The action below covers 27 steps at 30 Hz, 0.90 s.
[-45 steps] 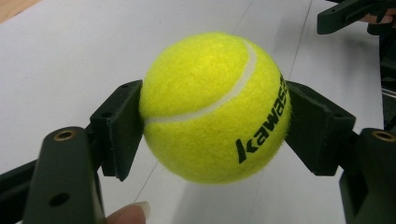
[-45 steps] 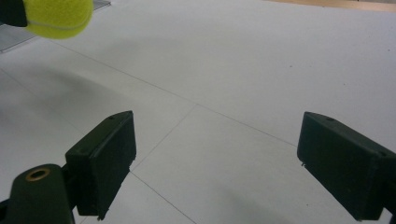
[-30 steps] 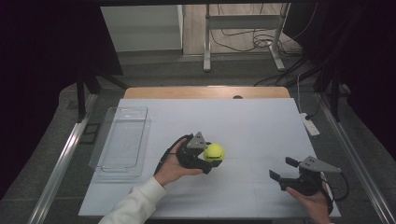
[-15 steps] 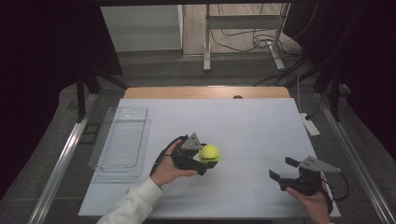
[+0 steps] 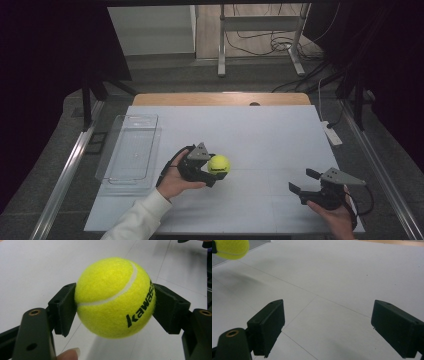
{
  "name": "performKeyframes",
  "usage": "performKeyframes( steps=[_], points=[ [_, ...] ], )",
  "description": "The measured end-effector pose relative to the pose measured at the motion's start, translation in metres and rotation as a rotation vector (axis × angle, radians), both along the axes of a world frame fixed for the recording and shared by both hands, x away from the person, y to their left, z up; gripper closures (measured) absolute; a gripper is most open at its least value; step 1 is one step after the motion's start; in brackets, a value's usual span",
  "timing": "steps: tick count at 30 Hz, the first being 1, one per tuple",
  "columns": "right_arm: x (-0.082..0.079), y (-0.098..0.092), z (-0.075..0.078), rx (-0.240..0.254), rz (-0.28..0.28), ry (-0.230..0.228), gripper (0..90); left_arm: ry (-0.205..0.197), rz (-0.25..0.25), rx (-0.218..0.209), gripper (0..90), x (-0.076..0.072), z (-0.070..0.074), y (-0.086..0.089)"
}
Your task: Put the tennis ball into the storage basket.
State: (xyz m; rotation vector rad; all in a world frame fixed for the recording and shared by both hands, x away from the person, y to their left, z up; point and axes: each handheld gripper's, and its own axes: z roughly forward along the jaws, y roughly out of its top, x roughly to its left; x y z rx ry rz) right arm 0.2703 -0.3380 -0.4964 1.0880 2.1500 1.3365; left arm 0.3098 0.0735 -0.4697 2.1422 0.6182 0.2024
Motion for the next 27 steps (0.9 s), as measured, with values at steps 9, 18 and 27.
performKeyframes(
  steps=[9,18,27],
  points=[
    [0.0,0.0,0.0,-0.001,-0.001,0.001,11.7,-0.01,0.022,-0.023,26.5,0.001,0.007,0.01],
    [0.0,0.0,0.0,-0.006,-0.002,0.003,11.7,-0.024,0.055,-0.035,26.4,0.004,0.016,0.022],
    [0.0,0.0,0.0,-0.003,0.0,0.003,11.8,-0.037,0.084,-0.052,26.5,0.006,0.023,0.033]
  ],
)
